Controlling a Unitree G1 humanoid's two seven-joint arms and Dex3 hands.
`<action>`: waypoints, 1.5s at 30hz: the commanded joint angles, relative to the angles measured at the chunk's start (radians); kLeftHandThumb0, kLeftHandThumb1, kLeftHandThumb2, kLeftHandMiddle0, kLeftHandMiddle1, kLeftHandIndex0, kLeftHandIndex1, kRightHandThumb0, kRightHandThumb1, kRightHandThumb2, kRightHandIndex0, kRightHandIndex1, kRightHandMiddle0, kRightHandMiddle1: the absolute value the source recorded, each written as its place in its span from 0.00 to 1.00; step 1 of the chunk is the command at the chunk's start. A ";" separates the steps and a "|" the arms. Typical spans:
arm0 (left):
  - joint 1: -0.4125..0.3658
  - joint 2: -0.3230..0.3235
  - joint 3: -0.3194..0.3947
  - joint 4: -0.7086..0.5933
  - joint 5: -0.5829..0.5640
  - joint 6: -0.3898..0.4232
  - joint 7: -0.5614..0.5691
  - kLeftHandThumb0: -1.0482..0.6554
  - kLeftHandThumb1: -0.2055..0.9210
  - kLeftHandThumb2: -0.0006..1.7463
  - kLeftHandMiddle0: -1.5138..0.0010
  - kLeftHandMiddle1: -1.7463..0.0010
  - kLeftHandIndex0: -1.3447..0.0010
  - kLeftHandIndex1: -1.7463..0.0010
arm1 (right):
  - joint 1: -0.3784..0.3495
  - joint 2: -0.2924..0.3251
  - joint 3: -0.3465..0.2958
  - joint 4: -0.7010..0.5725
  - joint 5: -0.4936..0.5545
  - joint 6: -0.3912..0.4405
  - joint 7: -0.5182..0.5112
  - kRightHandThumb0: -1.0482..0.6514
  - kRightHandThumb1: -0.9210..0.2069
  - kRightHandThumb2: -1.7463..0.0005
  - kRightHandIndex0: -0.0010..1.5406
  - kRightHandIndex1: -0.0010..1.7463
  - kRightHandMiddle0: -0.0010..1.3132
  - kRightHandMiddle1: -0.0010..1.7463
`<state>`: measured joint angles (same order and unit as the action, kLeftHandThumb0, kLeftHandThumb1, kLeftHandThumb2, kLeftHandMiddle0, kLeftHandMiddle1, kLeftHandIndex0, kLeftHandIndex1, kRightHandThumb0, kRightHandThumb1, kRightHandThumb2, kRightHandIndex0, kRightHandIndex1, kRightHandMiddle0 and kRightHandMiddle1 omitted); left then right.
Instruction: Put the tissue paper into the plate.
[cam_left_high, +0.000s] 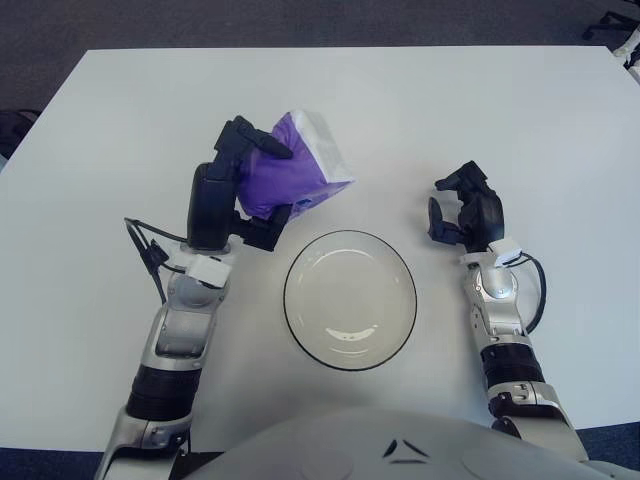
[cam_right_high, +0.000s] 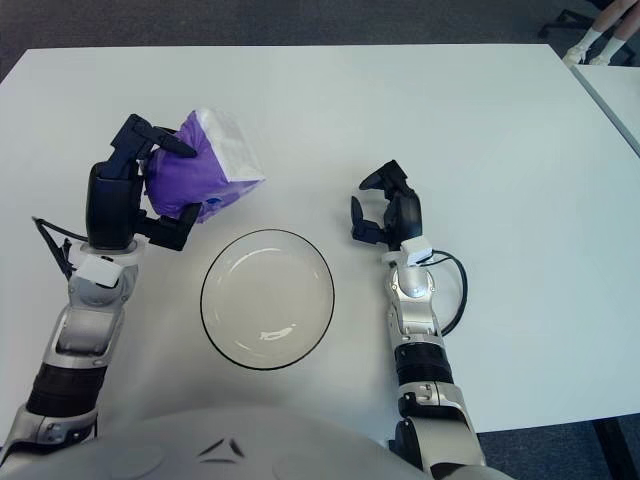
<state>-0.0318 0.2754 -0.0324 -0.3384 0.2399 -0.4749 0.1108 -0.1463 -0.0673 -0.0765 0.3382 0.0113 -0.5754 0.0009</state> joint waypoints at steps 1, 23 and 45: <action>0.019 0.020 0.021 -0.027 0.007 -0.011 -0.037 0.61 0.11 1.00 0.38 0.04 0.49 0.00 | 0.057 0.015 0.014 0.078 -0.024 -0.015 -0.004 0.61 0.58 0.25 0.46 0.87 0.37 1.00; -0.041 0.144 -0.209 -0.322 -0.312 0.401 -0.539 0.61 0.08 1.00 0.36 0.10 0.46 0.00 | 0.058 0.021 0.010 0.064 -0.043 0.027 -0.043 0.61 0.56 0.25 0.43 0.89 0.37 1.00; -0.099 0.185 -0.315 -0.244 -0.068 0.342 -0.645 0.61 0.13 0.98 0.39 0.06 0.50 0.00 | 0.072 0.025 0.013 0.050 -0.060 0.063 -0.081 0.61 0.56 0.26 0.42 0.90 0.37 1.00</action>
<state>-0.1197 0.4642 -0.3372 -0.5937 0.1652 -0.1118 -0.5229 -0.1484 -0.0651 -0.0776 0.3296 -0.0244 -0.5181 -0.0663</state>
